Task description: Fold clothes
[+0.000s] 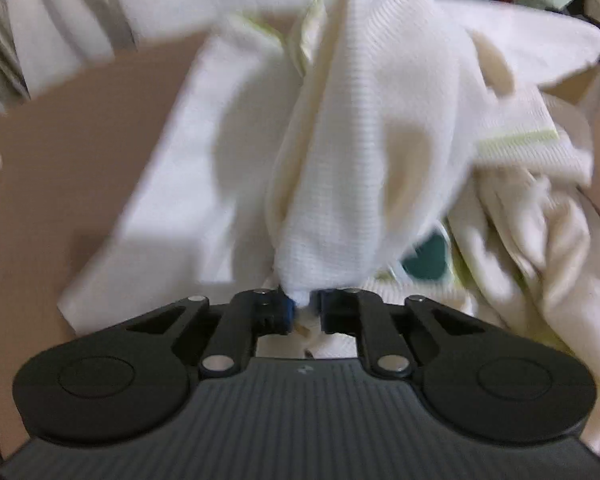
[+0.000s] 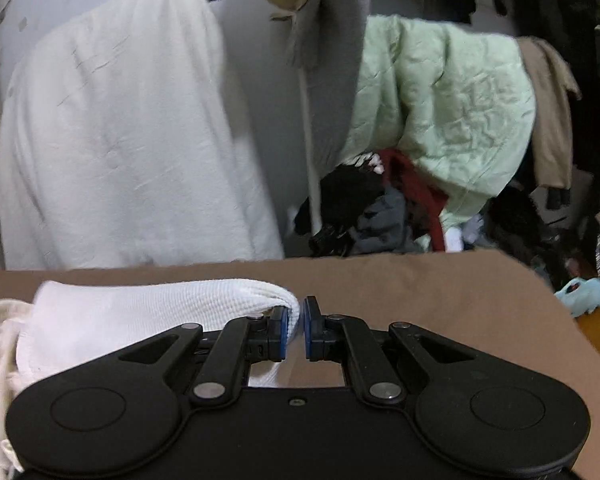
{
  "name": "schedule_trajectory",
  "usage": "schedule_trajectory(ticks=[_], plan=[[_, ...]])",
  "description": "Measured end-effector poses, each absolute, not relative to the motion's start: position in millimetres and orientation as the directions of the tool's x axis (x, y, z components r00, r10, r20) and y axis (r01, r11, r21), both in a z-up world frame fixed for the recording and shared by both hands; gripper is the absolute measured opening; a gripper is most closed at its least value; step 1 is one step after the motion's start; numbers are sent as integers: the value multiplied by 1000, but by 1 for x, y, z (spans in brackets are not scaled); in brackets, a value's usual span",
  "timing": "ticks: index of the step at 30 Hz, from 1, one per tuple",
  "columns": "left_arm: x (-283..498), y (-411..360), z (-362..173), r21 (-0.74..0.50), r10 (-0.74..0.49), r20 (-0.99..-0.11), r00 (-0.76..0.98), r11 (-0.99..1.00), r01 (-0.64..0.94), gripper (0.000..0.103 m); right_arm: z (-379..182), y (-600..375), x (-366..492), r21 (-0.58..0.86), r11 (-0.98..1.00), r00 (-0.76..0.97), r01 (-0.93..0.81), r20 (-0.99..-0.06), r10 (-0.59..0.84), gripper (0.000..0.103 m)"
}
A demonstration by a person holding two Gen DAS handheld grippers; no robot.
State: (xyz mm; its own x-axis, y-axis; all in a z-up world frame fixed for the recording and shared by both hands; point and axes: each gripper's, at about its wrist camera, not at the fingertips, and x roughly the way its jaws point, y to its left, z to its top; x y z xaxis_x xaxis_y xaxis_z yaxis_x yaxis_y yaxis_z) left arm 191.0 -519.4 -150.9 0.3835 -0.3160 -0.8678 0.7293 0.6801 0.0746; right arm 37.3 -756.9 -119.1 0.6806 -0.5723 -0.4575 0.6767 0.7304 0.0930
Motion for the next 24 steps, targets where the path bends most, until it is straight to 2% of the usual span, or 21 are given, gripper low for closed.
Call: schedule_trajectory(ticks=[2, 6, 8, 9, 10, 12, 14, 16, 18, 21, 24], plan=[[194, -511, -134, 86, -324, -832, 450, 726, 683, 8, -122, -758, 34, 83, 735, 679, 673, -463, -570, 7], [181, -475, -86, 203, -319, -660, 680, 796, 571, 8, -132, -759, 30, 42, 718, 641, 695, -488, -592, 7], [174, -452, -68, 229, -305, -604, 737, 819, 526, 8, -136, -762, 33, 47, 704, 622, 708, -513, -592, 8], [174, -436, -61, 212, -298, -604, 739, 834, 509, 8, -138, -762, 34, 55, 702, 615, 710, -534, -580, 10], [174, -421, -59, 183, -296, -611, 734, 850, 495, 8, -142, -762, 37, 81, 702, 607, 708, -578, -545, 18], [176, -391, -55, 125, -292, -625, 724, 878, 462, 8, -150, -767, 42, 190, 720, 615, 668, -685, -390, 19], [175, -362, -65, 77, -278, -634, 722, 906, 416, 8, -150, -763, 39, 270, 720, 634, 639, -715, -295, 19], [177, -338, -90, 16, -264, -675, 689, 929, 371, 8, -145, -756, 32, 317, 710, 645, 629, -723, -249, 40], [180, -320, -124, -26, -261, -725, 637, 935, 353, 8, -130, -744, 22, 300, 691, 625, 658, -729, -279, 51], [164, -319, -175, 105, -196, -746, 636, 909, 403, 9, -109, -726, 1, 344, 619, 611, 706, -738, -287, 71], [142, -323, -198, 165, -199, -694, 692, 891, 422, 9, -110, -701, -18, 492, 576, 685, 653, -708, -171, 75]])
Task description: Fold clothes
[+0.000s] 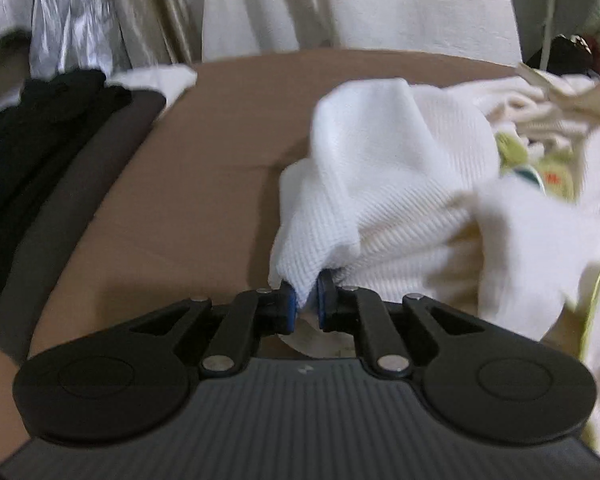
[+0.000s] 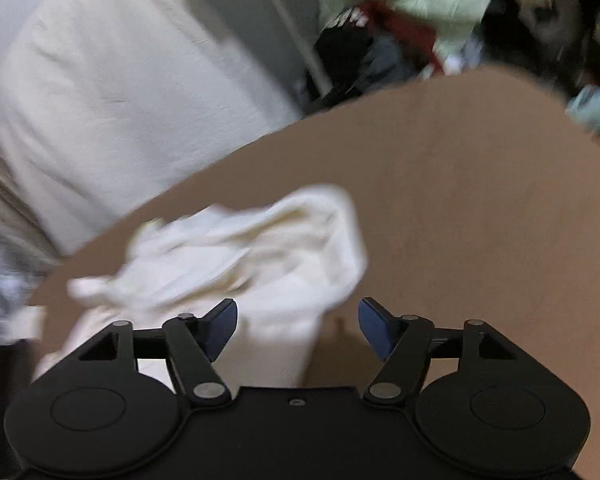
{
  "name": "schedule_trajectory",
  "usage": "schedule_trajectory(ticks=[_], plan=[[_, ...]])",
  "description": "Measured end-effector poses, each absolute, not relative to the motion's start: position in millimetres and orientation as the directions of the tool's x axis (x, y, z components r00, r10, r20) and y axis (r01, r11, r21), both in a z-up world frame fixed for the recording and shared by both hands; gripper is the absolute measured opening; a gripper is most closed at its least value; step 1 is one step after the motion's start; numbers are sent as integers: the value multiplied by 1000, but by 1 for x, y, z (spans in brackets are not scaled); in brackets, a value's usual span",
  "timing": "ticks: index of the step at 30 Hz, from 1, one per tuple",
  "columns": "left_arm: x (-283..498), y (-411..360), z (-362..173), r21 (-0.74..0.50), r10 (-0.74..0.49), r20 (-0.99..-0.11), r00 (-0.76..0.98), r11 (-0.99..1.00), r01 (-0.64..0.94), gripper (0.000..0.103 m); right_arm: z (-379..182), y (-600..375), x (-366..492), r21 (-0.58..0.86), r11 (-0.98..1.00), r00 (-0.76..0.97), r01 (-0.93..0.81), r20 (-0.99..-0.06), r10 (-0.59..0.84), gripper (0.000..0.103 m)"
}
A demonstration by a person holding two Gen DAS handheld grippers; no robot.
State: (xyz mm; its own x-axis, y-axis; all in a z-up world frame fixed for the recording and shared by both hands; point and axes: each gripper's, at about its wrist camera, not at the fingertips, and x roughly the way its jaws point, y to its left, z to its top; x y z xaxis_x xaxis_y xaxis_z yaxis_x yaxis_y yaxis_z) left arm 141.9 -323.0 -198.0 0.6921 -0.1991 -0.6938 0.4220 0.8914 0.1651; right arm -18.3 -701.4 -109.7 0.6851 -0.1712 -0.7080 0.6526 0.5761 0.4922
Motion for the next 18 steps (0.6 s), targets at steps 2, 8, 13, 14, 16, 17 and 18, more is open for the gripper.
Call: schedule_trajectory(ticks=[2, 8, 13, 14, 16, 17, 18], plan=[[139, -327, -202, 195, -189, -670, 718, 889, 415, 9, -127, -678, -19, 576, 582, 708, 574, -707, 2, 77], [149, -319, -188, 120, -231, -649, 724, 909, 398, 8, -193, -627, 16, 766, 432, 650, 475, -637, 414, 77], [149, -303, -146, 32, -284, -590, 756, 927, 373, 8, -166, -588, 40, 454, 792, 642, 408, -760, 104, 11], [145, -299, -137, 2, -303, -582, 754, 927, 374, 7, -151, -581, 40, 316, 866, 653, 388, -757, -16, 11], [130, -288, -117, -80, -365, -564, 740, 917, 391, 7, -105, -574, 13, 163, 916, 724, 367, -668, -171, 10], [121, -282, -110, -122, -400, -555, 729, 906, 405, 7, -87, -574, -2, 124, 916, 737, 381, -639, -220, 10], [109, -277, -107, -176, -449, -550, 704, 887, 428, 7, -77, -580, -18, 101, 908, 739, 406, -621, -262, 10]])
